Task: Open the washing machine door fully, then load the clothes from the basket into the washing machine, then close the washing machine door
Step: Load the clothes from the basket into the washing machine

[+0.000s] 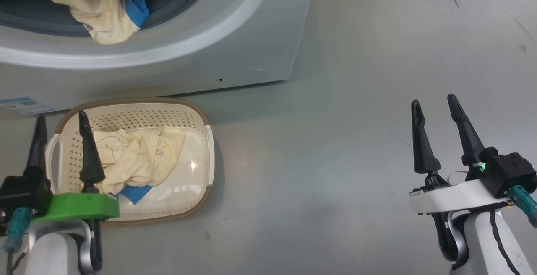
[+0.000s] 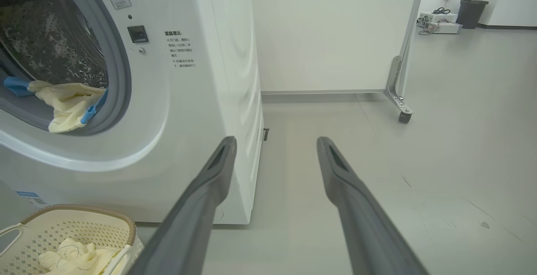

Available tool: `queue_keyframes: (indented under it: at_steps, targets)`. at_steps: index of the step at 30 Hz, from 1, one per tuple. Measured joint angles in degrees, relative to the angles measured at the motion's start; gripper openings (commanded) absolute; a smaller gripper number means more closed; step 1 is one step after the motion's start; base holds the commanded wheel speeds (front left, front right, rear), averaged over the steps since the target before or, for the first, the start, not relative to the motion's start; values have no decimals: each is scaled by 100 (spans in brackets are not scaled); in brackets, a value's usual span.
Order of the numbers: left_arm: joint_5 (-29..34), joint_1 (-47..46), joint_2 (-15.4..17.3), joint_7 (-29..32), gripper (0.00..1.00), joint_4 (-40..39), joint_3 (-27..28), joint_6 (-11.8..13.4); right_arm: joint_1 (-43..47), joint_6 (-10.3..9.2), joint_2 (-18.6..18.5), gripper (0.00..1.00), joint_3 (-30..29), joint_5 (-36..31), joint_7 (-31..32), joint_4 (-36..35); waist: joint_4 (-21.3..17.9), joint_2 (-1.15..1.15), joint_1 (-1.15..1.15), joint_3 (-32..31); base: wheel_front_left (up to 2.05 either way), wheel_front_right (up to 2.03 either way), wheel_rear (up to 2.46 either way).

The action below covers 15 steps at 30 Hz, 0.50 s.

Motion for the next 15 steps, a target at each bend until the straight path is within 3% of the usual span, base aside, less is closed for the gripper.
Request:
queue_keyframes:
  at_steps: [15]
  targets:
    - [-26, 884, -4, 0, 100, -274, -254, -105, 426, 44, 25, 100, 68, -3, 0, 92, 232, 0, 0, -672, 0, 0, 0]
